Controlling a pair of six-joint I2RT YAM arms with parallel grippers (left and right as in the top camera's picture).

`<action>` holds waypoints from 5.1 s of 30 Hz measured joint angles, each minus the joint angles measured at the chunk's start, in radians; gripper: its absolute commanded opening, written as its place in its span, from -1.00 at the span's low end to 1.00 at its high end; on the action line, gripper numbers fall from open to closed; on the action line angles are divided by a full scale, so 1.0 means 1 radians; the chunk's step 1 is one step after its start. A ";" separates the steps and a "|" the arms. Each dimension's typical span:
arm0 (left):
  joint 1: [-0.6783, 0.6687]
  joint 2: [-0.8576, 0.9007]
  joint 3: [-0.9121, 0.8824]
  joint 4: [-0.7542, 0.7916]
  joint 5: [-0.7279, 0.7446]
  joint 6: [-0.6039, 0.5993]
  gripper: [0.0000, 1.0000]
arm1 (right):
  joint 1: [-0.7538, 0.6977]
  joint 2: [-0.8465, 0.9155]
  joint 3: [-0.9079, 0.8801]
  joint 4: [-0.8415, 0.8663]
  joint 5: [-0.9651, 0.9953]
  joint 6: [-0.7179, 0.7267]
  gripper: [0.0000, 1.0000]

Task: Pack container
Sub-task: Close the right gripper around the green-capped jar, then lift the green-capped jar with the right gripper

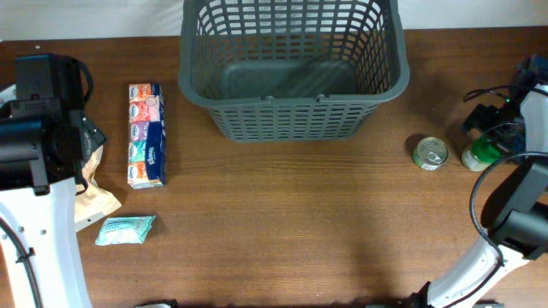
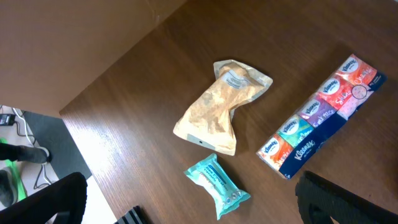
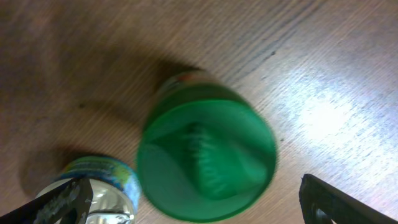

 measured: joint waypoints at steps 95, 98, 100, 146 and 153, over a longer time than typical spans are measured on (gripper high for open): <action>0.000 0.000 0.000 0.002 0.000 0.000 0.99 | -0.083 0.053 -0.150 0.218 -0.105 -0.073 0.98; 0.000 0.000 0.000 0.001 0.000 0.000 0.99 | -0.083 0.053 -0.150 0.218 -0.105 -0.072 0.98; 0.000 0.000 0.000 0.001 0.000 0.000 0.99 | -0.083 0.053 -0.150 0.221 -0.105 -0.073 0.98; 0.000 0.000 0.000 0.002 0.000 0.000 0.99 | -0.083 0.070 0.070 0.024 -0.121 -0.047 -0.93; 0.000 0.000 0.000 0.002 0.000 0.000 0.99 | -0.083 0.070 0.369 -0.161 -0.179 -0.047 -0.93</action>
